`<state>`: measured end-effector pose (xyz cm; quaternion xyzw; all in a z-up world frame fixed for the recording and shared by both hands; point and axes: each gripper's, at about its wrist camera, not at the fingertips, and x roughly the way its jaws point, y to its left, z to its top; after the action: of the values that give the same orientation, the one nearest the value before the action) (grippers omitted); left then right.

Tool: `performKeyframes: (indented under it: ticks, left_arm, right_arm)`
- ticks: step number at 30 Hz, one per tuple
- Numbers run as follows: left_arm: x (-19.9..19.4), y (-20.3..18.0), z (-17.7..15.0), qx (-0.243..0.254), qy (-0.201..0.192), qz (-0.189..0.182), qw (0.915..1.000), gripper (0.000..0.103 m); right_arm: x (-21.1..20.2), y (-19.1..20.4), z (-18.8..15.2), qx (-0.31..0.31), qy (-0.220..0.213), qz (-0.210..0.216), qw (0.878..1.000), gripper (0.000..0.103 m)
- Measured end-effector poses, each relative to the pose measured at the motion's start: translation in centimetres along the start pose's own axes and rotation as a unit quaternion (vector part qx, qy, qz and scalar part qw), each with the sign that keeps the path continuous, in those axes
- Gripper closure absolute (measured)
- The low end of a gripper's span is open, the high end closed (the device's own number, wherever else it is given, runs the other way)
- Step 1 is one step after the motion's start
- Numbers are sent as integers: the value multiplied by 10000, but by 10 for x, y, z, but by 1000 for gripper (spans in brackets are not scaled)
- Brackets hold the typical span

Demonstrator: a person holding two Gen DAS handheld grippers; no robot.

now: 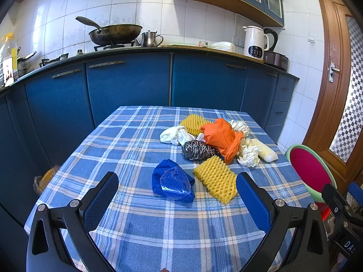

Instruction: Collect trash

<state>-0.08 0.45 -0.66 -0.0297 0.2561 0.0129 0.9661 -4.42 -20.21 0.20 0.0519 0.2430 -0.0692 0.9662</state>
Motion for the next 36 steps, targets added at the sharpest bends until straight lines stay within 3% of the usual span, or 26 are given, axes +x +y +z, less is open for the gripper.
performKeyframes:
  ticks: [22,36]
  left_arm:
    - [18,-3,6,279,263,114,9992,0]
    - [76,10,27,507,916,359,9939,4]
  right_arm:
    - [13,0,5,-137,216,177,9995,1]
    - [73,9,37,-642,776,504,9936,1]
